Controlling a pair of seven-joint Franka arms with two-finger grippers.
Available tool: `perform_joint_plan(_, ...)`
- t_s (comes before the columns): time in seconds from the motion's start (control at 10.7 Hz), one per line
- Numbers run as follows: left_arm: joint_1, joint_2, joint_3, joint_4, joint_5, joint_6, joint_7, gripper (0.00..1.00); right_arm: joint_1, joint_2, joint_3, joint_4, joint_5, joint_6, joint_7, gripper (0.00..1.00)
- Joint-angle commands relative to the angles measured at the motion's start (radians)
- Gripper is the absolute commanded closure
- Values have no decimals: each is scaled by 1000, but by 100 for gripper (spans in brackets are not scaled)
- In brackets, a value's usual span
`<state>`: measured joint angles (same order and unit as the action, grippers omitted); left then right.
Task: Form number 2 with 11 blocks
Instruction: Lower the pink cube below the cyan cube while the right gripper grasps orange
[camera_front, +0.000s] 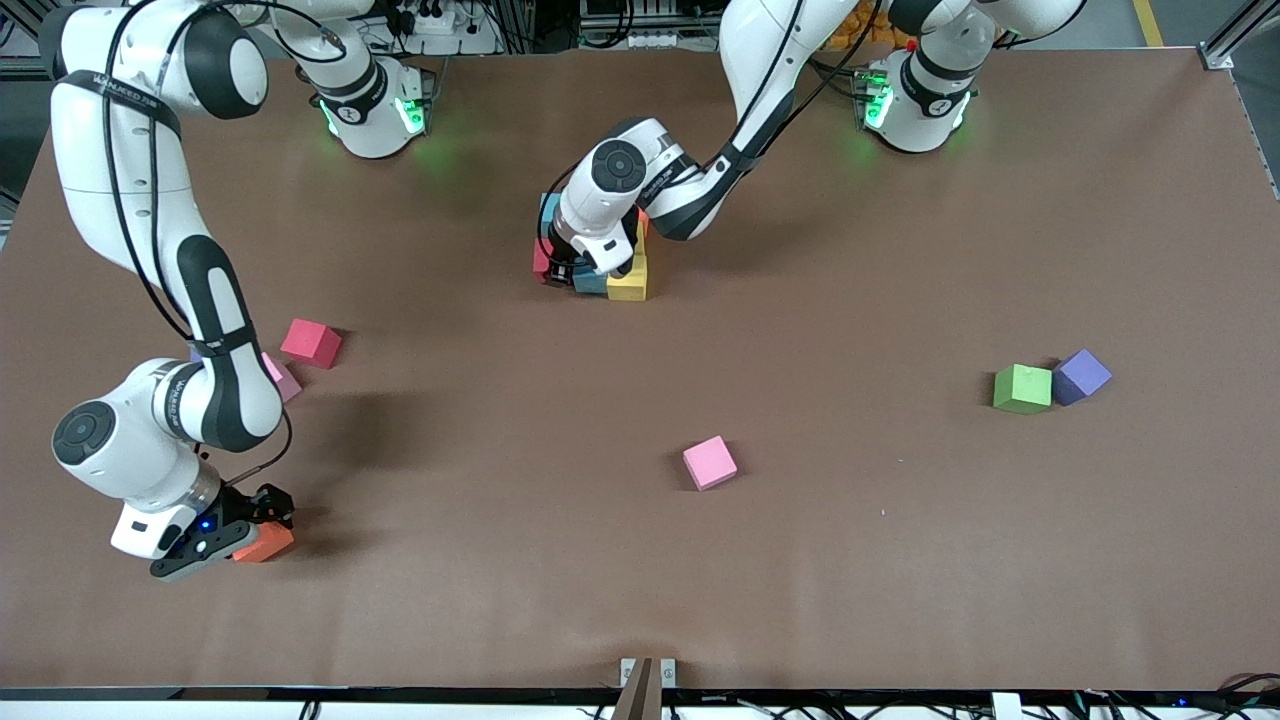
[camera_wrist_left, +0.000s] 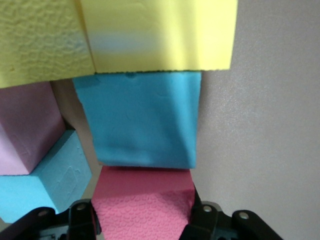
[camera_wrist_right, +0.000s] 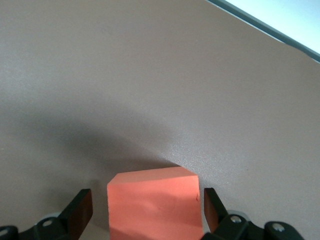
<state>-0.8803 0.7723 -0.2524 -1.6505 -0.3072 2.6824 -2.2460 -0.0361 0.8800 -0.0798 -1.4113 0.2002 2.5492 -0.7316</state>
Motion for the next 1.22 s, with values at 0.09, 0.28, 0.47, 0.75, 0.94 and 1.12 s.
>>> perform_joint_plan(0.09, -12, 7, 16, 5, 23, 17, -21, 100, -19, 24, 20, 37, 19, -7, -2, 46)
perform_joint_plan(0.28, -12, 7, 21, 5, 23, 17, -21, 100, -18, 22, 20, 37, 21, -10, 1, 69)
perform_joint_plan(0.47, -14, 15, 22, 5, 23, 17, -21, 100, -5, 14, 25, 37, 31, -15, 32, 73)
perform_joint_plan(0.75, -14, 22, 24, 5, 23, 39, -21, 100, 47, -10, 28, 35, 33, -62, 159, 78)
perform_joint_plan(0.94, -14, 22, 24, 5, 23, 39, -21, 100, 83, -32, 26, 34, 33, -117, 254, 78)
perform_joint_plan(1.12, -16, 22, 24, 6, 23, 40, -21, 100, 136, -71, 12, 6, 31, -162, 337, 78)
